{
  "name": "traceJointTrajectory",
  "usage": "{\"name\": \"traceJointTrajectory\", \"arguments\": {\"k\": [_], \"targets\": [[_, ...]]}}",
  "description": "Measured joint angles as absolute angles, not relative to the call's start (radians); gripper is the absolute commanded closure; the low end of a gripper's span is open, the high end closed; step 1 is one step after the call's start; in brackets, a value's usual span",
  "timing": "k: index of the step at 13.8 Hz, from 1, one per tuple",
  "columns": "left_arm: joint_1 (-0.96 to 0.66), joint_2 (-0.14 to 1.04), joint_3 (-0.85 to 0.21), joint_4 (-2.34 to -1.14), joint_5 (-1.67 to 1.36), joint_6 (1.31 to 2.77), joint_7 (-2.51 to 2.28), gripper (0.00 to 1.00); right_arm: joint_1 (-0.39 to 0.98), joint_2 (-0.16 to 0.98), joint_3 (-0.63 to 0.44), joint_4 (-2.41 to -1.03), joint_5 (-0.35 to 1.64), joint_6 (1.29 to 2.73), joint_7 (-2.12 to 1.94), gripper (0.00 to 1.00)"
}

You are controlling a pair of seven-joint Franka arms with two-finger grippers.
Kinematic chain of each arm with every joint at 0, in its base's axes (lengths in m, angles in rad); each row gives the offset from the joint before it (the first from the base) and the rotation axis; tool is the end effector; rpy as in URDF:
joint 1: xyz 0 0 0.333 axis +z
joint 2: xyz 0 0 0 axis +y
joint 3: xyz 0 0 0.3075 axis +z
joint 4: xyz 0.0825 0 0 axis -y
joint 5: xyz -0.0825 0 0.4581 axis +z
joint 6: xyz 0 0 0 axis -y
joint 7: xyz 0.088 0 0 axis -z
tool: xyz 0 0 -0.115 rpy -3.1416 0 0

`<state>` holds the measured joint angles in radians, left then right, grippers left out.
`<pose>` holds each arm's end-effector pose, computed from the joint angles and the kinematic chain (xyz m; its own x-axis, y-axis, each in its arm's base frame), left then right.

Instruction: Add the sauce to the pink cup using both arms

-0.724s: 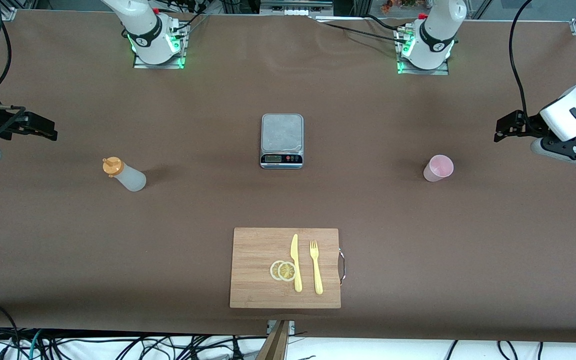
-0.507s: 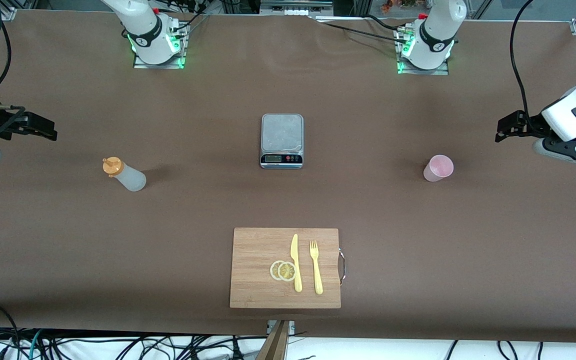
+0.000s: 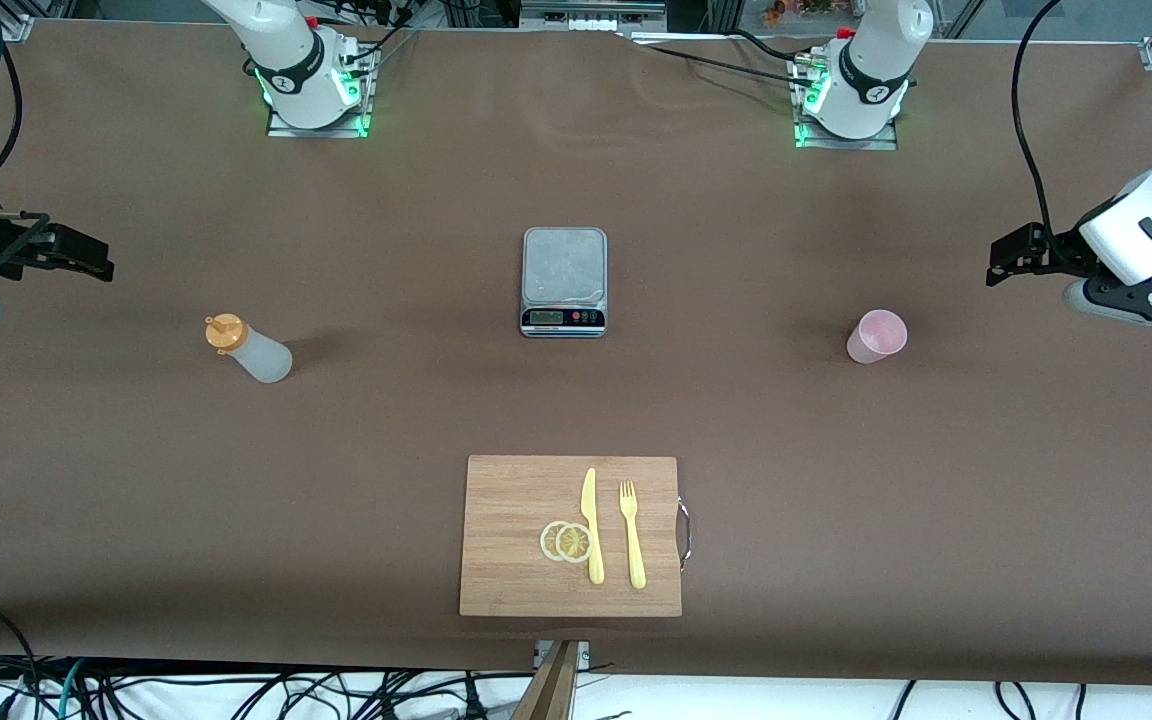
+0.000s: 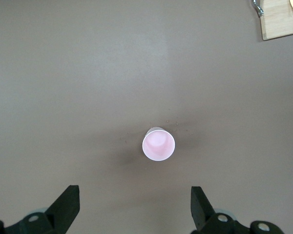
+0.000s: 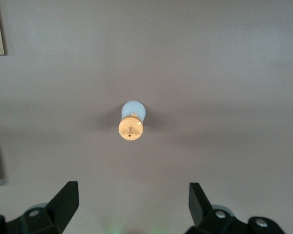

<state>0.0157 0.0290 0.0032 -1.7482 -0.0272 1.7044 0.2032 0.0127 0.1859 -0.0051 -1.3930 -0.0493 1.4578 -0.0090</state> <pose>0.6360 0.0092 0.5038 0.9815 -0.1797 -0.0659 -0.1773 -0.9833 0.0407 0.6702 -0.0007 0.5741 0.9926 0.0109 -0.1211 0.0170 -0.9986 0.0491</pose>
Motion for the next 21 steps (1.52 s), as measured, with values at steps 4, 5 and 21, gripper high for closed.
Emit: {"name": "traceJointTrajectory", "arguments": {"k": [4,5,21], "targets": [[0.016,0.029,0.003,-1.748,-0.027,1.691,0.161,0.00,0.013,0.186,-0.006,-1.393,-0.049,1.458,-0.009,0.00],[0.016,0.029,0.002,-1.748,-0.027,1.686,0.154,0.00,0.013,0.186,-0.006,-1.393,-0.049,1.458,-0.009,0.00],[0.017,0.006,-0.003,-1.753,-0.027,1.668,0.116,0.00,0.013,0.186,-0.006,-1.393,-0.049,1.458,-0.009,0.00]]}}
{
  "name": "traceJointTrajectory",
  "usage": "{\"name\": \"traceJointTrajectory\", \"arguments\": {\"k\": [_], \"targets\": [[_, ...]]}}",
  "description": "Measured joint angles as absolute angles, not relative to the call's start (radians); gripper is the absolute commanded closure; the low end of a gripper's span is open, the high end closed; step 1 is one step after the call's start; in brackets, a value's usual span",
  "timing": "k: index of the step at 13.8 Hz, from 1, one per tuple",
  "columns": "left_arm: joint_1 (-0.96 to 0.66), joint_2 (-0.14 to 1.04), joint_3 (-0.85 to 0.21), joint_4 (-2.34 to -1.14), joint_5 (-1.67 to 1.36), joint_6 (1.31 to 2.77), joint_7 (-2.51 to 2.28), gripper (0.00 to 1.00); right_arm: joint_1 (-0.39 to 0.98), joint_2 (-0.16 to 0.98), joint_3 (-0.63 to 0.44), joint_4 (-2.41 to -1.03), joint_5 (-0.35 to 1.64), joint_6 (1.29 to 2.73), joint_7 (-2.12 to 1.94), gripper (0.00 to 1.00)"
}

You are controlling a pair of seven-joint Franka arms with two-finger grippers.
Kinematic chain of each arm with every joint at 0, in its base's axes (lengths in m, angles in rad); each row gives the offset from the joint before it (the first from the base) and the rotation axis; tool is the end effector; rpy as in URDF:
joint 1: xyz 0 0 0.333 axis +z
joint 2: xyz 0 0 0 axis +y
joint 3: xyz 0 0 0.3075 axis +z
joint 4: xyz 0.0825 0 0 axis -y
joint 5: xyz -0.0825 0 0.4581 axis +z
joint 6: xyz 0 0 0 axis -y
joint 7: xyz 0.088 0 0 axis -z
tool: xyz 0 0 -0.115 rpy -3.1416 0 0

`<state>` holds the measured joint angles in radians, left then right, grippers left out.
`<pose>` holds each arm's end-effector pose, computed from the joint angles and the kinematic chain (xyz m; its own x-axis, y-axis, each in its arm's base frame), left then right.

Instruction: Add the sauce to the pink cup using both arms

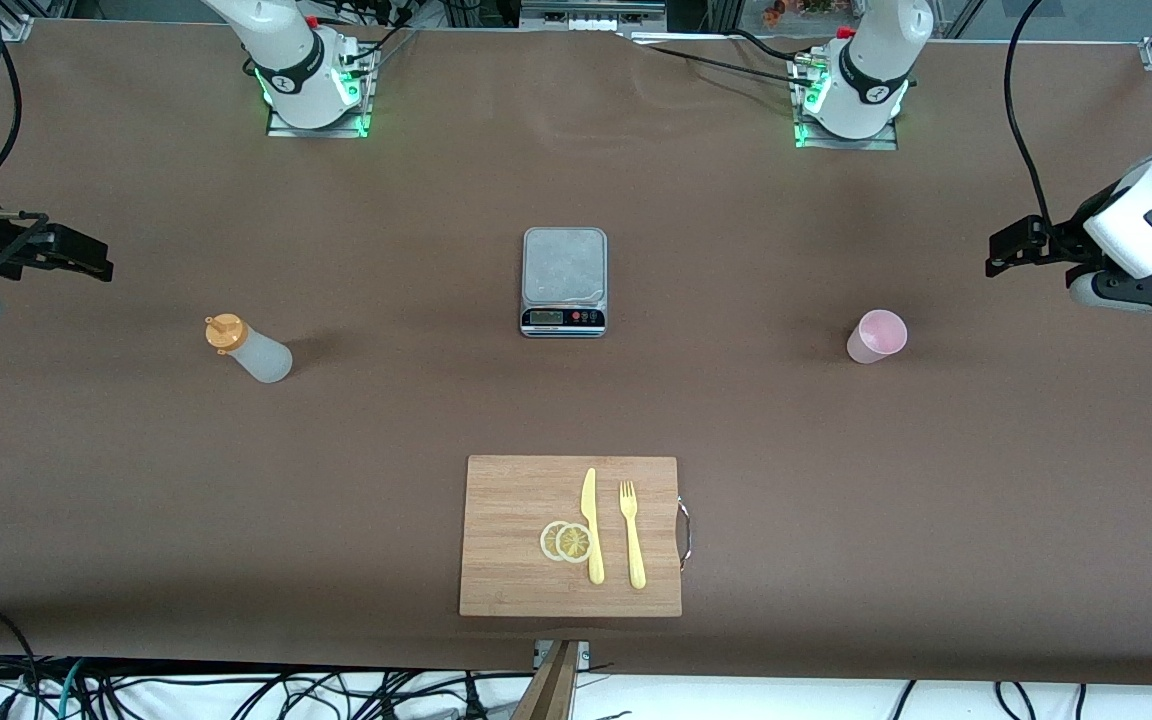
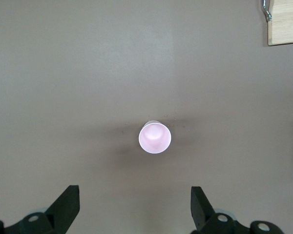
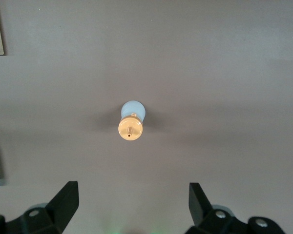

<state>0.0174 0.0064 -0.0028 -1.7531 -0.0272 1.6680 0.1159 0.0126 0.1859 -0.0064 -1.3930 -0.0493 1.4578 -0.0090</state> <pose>0.6270 0.0063 0.5125 0.9913 -0.0985 -0.0877 -0.0956 -0.9947 0.0371 0.6702 -0.0016 0.5741 0.9926 0.0096 -0.1211 0.0156 -0.9987 0.0494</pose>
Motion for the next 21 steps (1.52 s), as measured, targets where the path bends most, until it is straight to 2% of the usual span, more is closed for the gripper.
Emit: {"name": "traceJointTrajectory", "arguments": {"k": [21], "targets": [[0.033,0.006,0.000,-1.805,-0.027,1.668,0.107,0.00,0.011,0.186,-0.012,-1.393,-0.049,1.458,-0.009,0.00]]}}
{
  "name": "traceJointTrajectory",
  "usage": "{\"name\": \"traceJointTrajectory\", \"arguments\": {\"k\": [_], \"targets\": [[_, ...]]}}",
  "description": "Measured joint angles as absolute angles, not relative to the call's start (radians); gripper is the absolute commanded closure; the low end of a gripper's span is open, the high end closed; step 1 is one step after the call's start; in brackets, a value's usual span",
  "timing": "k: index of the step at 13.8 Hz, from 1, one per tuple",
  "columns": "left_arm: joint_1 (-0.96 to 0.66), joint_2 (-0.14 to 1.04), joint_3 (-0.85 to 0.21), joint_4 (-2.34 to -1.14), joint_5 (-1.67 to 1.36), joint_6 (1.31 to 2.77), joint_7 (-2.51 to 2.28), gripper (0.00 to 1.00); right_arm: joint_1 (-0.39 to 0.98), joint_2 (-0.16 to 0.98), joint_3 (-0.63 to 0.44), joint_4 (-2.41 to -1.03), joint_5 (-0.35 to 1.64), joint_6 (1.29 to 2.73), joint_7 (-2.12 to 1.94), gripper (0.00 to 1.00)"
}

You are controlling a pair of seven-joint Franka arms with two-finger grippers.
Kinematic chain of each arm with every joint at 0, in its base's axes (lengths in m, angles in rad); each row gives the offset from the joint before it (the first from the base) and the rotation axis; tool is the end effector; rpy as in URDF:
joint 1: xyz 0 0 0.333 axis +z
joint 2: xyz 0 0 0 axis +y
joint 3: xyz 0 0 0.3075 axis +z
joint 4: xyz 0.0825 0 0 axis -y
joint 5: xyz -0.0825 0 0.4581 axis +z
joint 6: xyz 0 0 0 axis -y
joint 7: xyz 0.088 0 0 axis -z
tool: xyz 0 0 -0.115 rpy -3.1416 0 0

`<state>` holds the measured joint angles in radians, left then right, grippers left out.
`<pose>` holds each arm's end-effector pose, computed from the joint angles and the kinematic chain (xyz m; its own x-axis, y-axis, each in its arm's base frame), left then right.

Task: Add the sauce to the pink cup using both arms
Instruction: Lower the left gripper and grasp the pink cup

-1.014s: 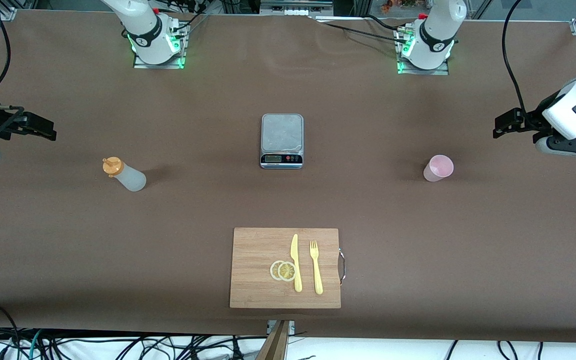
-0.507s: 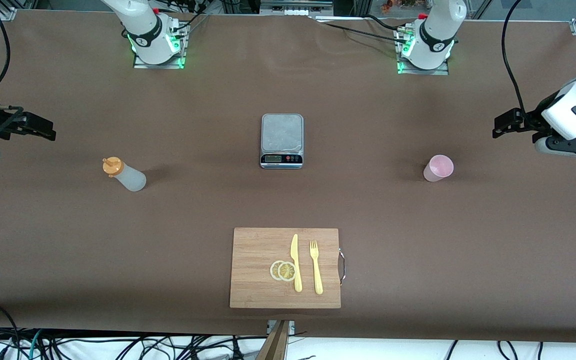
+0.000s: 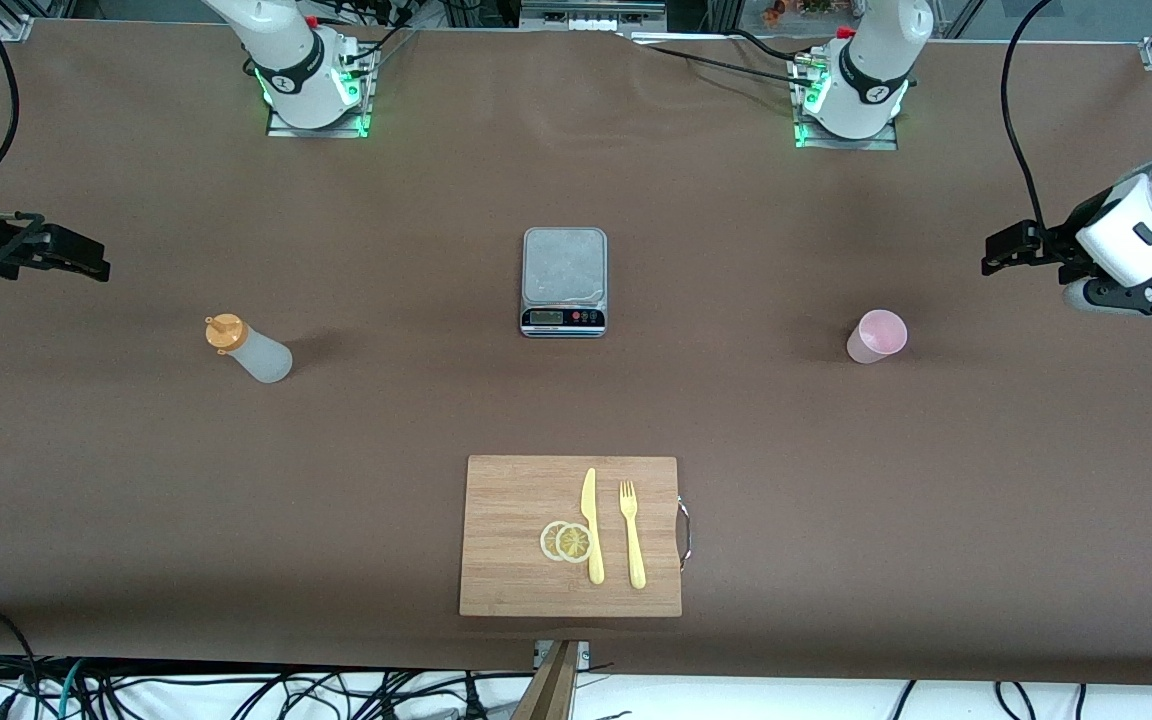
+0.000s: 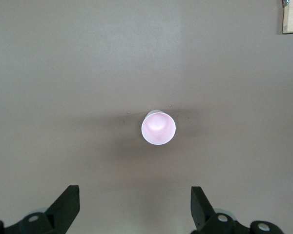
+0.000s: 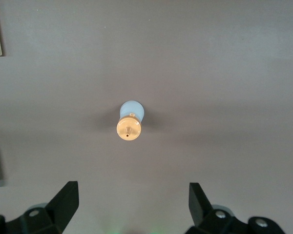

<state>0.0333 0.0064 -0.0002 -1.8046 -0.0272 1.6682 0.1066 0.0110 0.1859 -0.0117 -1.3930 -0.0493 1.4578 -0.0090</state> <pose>0.6195 0.0176 0.4848 0.9878 -0.0711 -0.1387 -0.0659 -0.9970 0.0414 0.6701 -0.0059 0.5741 0.9926 0.0027 -0.1211 0.0088 -0.9987 0.0504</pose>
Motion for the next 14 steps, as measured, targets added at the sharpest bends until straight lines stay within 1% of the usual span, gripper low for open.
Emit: {"name": "traceJointTrajectory", "arguments": {"k": [3,5,7,11,14], "targets": [[0.033,0.014,0.000,-1.822,-0.027,1.668,0.110,0.00,0.011,0.186,-0.013,-1.393,-0.049,1.458,-0.009,0.00],[0.034,0.039,0.000,-1.864,-0.027,1.685,0.111,0.00,0.011,0.186,-0.013,-1.393,-0.049,1.458,-0.009,0.00],[0.034,0.067,0.000,-1.935,-0.027,1.775,0.111,0.00,0.011,0.186,-0.013,-1.393,-0.049,1.458,-0.009,0.00],[0.039,0.089,0.000,-2.135,-0.027,2.004,0.111,0.00,0.011,0.186,-0.013,-1.393,-0.049,1.458,-0.009,0.00],[0.040,0.091,0.000,-2.246,-0.027,2.122,0.111,0.00,0.011,0.186,-0.013,-1.393,-0.049,1.458,-0.009,0.00]]}}
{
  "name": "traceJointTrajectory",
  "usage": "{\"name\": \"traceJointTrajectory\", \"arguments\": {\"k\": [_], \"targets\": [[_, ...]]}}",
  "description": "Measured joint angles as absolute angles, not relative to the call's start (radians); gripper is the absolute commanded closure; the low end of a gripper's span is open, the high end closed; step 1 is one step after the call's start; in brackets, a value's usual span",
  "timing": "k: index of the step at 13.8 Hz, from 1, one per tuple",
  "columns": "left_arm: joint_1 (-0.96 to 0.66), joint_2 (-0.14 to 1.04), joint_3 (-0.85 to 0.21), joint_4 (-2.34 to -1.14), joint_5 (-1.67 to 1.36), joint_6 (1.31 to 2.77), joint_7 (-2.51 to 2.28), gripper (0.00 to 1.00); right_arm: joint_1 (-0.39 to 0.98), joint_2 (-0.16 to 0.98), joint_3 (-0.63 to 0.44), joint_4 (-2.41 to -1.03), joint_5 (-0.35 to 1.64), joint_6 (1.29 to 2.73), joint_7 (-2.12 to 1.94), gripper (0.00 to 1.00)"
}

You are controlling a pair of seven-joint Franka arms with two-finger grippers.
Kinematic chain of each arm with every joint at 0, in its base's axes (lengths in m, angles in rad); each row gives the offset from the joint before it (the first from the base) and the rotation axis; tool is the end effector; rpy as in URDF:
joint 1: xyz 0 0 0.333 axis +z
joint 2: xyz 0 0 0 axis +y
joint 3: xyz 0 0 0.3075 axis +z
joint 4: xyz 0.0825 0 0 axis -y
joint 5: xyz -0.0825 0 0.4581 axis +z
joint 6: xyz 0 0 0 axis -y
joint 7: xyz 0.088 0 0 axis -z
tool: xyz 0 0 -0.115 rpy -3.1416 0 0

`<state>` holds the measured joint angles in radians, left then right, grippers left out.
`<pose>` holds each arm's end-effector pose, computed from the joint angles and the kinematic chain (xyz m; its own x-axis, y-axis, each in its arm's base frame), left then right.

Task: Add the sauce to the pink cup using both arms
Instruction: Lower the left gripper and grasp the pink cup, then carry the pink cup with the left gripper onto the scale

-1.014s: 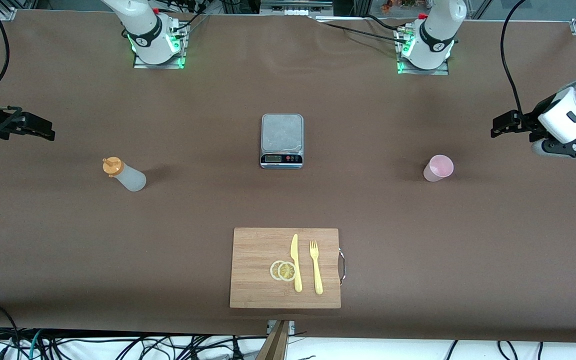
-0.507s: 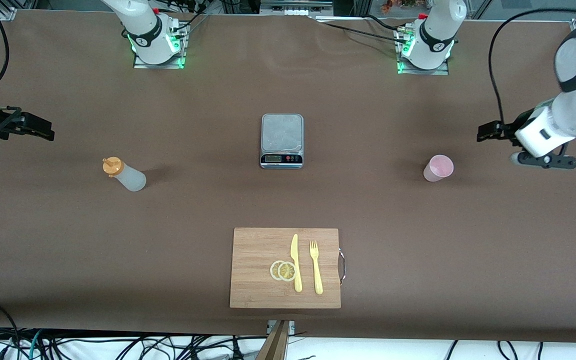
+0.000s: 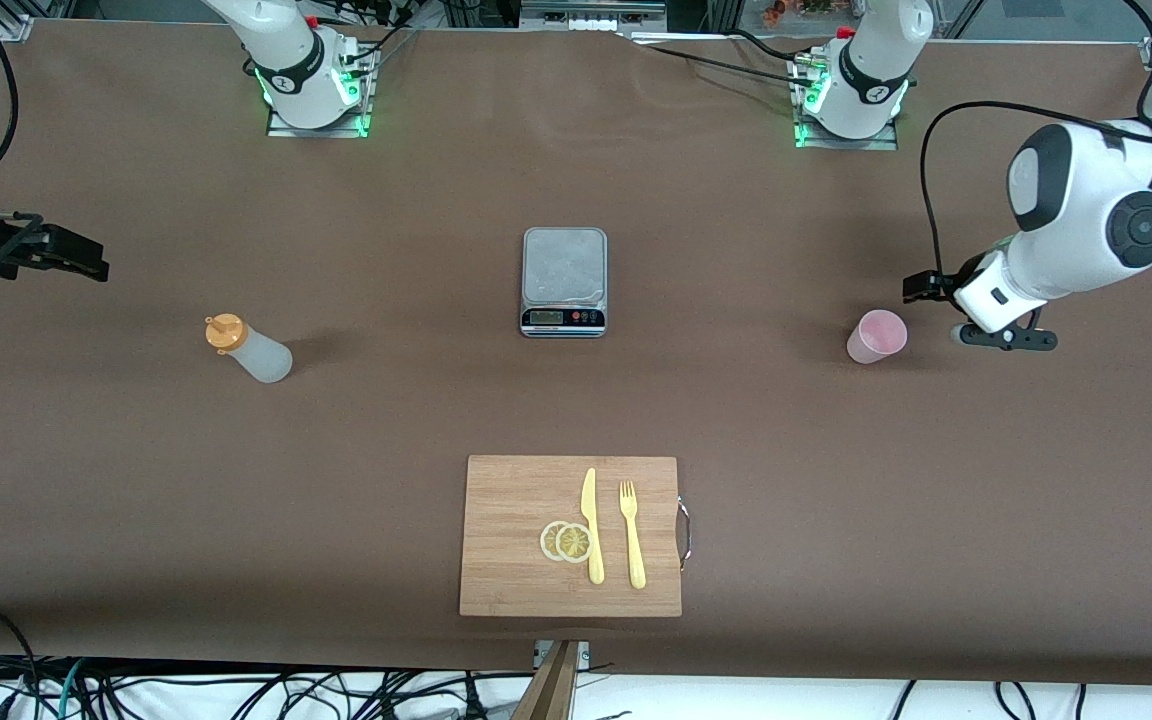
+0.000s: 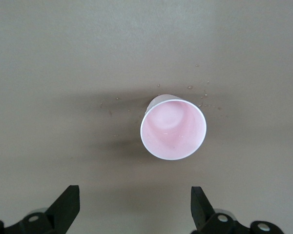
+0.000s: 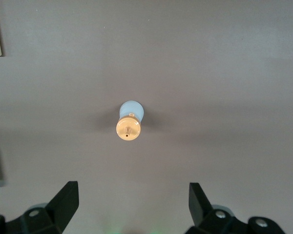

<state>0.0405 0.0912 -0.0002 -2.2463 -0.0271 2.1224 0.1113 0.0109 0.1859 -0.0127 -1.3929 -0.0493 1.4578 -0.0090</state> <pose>0.5584 0.0211 0.2422 0.9760 -0.0576 -0.2101 -0.0496 -0.9978 0.0431 0.6701 -0.0066 0.5742 0.9927 0.0016 -0.1210 0.0077 -0.9987 0.0505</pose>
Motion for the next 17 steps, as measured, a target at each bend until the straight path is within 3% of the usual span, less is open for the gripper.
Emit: {"name": "traceJointTrajectory", "arguments": {"k": [4,9,10,12,13,15,17], "targets": [[0.041,0.137,0.000,-2.327,-0.027,2.286,0.110,0.00,0.011,0.186,-0.013,-1.393,-0.049,1.458,-0.009,0.00],[0.042,0.210,0.000,-2.338,-0.027,2.381,0.103,0.01,0.011,0.186,-0.013,-1.393,-0.049,1.458,-0.009,0.00],[0.042,0.219,-0.001,-2.338,-0.027,2.398,0.103,0.09,0.011,0.186,-0.013,-1.393,-0.049,1.458,-0.009,0.00],[0.042,0.236,-0.001,-2.338,-0.027,2.416,0.103,0.60,0.011,0.186,-0.013,-1.393,-0.049,1.458,-0.009,0.00],[0.042,0.243,-0.001,-2.338,-0.027,2.420,0.100,0.62,0.011,0.186,-0.013,-1.393,-0.049,1.458,-0.009,0.00],[0.042,0.250,-0.001,-2.338,-0.027,2.426,0.088,0.55,0.011,0.186,-0.013,-1.393,-0.049,1.458,-0.009,0.00],[0.042,0.252,-0.001,-2.338,-0.027,2.432,0.084,0.36,0.011,0.186,-0.013,-1.393,-0.049,1.458,-0.009,0.00]]}}
